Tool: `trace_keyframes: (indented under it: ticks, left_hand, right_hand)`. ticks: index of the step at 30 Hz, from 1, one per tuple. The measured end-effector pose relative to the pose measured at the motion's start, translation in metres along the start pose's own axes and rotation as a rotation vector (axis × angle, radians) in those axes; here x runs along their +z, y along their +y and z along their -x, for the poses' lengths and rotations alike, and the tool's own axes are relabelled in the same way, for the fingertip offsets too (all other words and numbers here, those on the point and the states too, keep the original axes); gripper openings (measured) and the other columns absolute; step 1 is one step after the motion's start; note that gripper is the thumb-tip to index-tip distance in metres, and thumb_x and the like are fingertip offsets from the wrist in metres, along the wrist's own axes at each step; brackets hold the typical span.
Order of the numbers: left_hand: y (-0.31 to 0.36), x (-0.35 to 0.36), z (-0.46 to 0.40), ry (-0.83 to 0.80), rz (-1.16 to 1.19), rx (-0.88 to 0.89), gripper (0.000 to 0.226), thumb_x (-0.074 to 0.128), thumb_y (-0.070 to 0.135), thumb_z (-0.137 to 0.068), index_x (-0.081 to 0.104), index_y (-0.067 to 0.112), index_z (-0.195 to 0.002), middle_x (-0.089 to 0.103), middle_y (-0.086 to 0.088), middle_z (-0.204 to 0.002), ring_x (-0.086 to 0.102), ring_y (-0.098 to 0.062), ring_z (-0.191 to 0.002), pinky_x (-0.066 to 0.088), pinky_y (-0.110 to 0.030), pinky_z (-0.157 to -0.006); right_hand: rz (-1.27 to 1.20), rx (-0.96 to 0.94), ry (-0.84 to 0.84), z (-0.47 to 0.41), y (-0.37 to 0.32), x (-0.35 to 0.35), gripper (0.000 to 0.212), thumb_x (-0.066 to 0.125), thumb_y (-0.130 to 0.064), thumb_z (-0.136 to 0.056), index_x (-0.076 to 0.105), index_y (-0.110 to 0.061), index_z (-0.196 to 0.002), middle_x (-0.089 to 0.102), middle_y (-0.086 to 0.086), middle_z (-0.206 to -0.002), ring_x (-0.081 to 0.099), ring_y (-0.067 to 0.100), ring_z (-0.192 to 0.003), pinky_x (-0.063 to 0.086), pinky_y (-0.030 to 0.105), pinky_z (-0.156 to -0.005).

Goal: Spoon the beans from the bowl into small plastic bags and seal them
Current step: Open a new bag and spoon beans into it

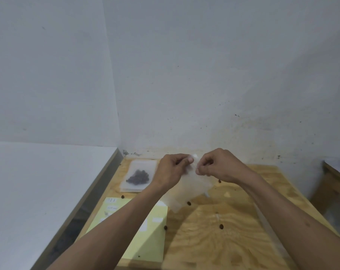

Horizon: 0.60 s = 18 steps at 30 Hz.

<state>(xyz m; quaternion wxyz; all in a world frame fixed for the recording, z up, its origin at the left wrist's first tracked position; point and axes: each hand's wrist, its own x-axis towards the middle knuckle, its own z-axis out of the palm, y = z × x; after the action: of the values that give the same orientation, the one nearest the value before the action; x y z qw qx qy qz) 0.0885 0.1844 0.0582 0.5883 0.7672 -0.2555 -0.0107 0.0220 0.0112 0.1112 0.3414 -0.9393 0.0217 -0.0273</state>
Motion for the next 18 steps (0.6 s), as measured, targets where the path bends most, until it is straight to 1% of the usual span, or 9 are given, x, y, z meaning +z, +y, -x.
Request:
trace_keyframes:
  ticks: [2,4,5,6,8,10,12,14,18]
  left_hand:
    - [0.003,-0.004,0.001,-0.081,-0.114,0.036,0.030,0.057,0.037,-0.102,0.075,0.017,-0.115,0.067,0.010,-0.081,0.060,-0.007,-0.074,0.045,-0.016,-0.070]
    - [0.003,-0.009,0.002,-0.175,-0.340,0.082,0.052,0.060,0.042,-0.099,0.053,0.021,-0.146,0.069,0.005,-0.116,0.063,-0.013,-0.106,0.046,-0.022,-0.088]
    - [0.002,-0.010,0.003,-0.221,-0.475,0.110,0.072,0.064,0.045,-0.094,0.035,0.022,-0.157,0.061,0.003,-0.135,0.056,-0.015,-0.121,0.043,-0.026,-0.098]
    - [0.001,-0.010,0.004,-0.258,-0.618,0.151,0.092,0.068,0.050,-0.088,0.020,0.021,-0.161,0.051,0.002,-0.144,0.050,-0.017,-0.127,0.040,-0.030,-0.103]
    - [-0.005,-0.006,0.005,-0.274,-0.843,0.238,0.124,0.075,0.066,-0.072,0.006,0.017,-0.162,0.044,0.001,-0.139,0.045,-0.019,-0.122,0.036,-0.033,-0.104]
    - [-0.014,-0.001,0.004,-0.243,-0.910,0.251,0.135,0.076,0.077,-0.059,0.010,0.014,-0.159,0.042,0.001,-0.134,0.043,-0.019,-0.118,0.035,-0.033,-0.103]
    - [-0.022,0.002,0.003,-0.182,-0.879,0.271,0.126,0.070,0.079,-0.056,0.023,0.015,-0.154,0.043,0.002,-0.128,0.044,-0.020,-0.115,0.037,-0.033,-0.099]
    - [-0.024,0.004,0.002,-0.125,-0.840,0.325,0.114,0.059,0.076,-0.054,0.033,0.015,-0.147,0.045,0.003,-0.121,0.045,-0.020,-0.109,0.040,-0.036,-0.097]
    - [-0.025,0.000,0.000,-0.164,-0.828,0.349,0.124,0.068,0.078,-0.054,0.026,0.014,-0.152,0.041,0.002,-0.129,0.038,-0.017,-0.113,0.033,-0.031,-0.101]
  right_hand:
    - [-0.012,0.036,-0.062,-0.002,0.003,-0.001,0.011,0.067,-0.022,-0.085,0.077,-0.024,-0.080,0.078,-0.006,-0.080,0.072,0.010,-0.079,0.053,0.031,-0.063]
    - [-0.088,0.059,-0.092,-0.002,0.006,-0.002,0.013,0.060,-0.017,-0.087,0.072,-0.017,-0.087,0.079,-0.005,-0.084,0.075,0.014,-0.084,0.053,0.039,-0.071]
    - [-0.145,0.071,-0.093,-0.002,0.008,-0.002,0.012,0.059,-0.015,-0.088,0.070,-0.015,-0.090,0.079,-0.003,-0.084,0.076,0.017,-0.086,0.051,0.039,-0.070]
    - [-0.207,0.088,-0.092,-0.002,0.008,-0.002,0.012,0.060,-0.014,-0.088,0.070,-0.015,-0.094,0.080,-0.002,-0.085,0.076,0.020,-0.087,0.051,0.037,-0.069]
    - [-0.328,0.124,-0.111,-0.001,0.006,-0.001,0.014,0.062,-0.013,-0.091,0.071,-0.014,-0.102,0.079,0.002,-0.093,0.076,0.020,-0.087,0.055,0.032,-0.066]
    - [-0.424,0.153,-0.156,0.000,0.002,-0.001,0.021,0.055,-0.009,-0.095,0.073,-0.010,-0.105,0.073,0.004,-0.111,0.077,0.023,-0.087,0.057,0.031,-0.060]
    - [-0.522,0.178,-0.214,0.000,0.001,0.000,0.035,0.041,0.000,-0.091,0.072,-0.001,-0.105,0.063,0.006,-0.125,0.077,0.031,-0.090,0.057,0.031,-0.054]
    - [-0.563,0.165,-0.243,0.001,0.004,0.002,0.042,0.034,0.008,-0.087,0.070,0.001,-0.107,0.061,0.010,-0.128,0.076,0.033,-0.093,0.056,0.029,-0.050]
    - [-0.608,0.094,-0.214,0.001,0.013,0.010,0.025,0.064,-0.003,-0.095,0.075,-0.015,-0.114,0.076,0.009,-0.113,0.076,0.024,-0.099,0.035,0.016,-0.039]
